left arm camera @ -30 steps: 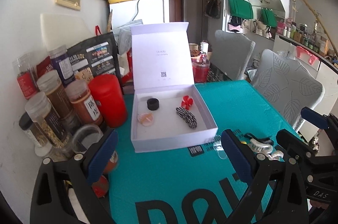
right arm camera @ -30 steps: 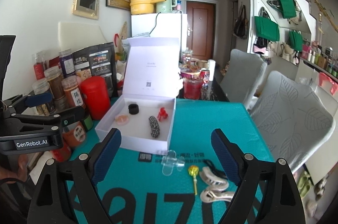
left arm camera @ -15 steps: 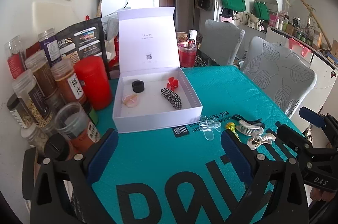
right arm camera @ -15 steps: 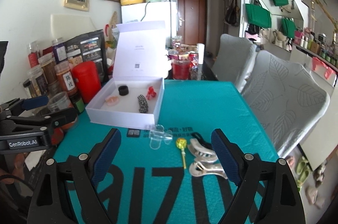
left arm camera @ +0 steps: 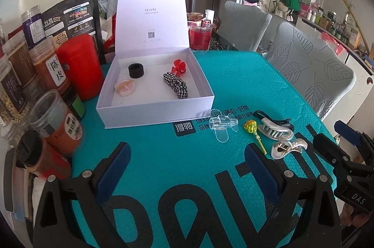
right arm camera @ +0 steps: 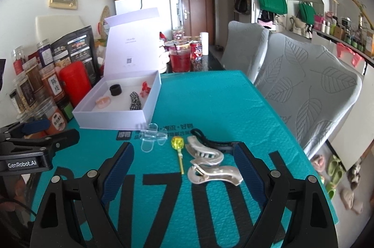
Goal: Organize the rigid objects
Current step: 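Close the left tool around the clear plastic airplane-shaped holder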
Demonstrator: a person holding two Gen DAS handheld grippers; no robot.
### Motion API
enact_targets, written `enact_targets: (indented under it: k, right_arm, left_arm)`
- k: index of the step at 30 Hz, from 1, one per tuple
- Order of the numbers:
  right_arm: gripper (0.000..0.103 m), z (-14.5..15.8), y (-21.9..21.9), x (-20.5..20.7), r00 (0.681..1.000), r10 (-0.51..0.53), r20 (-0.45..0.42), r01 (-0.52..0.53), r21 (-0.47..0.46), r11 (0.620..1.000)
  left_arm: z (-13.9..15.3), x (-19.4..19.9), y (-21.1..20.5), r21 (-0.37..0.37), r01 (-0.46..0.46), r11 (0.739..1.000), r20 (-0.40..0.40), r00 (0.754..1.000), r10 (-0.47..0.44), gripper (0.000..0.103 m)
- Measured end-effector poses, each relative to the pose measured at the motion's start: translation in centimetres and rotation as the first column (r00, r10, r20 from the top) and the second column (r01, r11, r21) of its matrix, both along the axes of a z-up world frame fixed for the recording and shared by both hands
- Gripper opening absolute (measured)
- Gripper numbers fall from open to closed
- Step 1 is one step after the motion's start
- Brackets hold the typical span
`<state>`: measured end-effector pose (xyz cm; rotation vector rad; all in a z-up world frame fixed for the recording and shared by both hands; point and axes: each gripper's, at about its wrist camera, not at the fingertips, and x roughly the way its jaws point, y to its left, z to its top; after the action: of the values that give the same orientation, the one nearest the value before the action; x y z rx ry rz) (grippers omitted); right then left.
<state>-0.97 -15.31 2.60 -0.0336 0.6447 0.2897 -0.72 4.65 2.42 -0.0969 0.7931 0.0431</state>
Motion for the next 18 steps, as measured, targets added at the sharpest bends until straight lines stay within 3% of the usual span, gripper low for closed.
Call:
enact_targets:
  k: [18]
  right_arm:
    - [0.088,-4.9,-2.5,3.8,0.994,-0.048,-0.097,0.049,0.003,0.999]
  left_arm:
    - [-3.6,5.7,-3.2,0.034,0.003,0.999,-0.076,0.997,0.000,0.099]
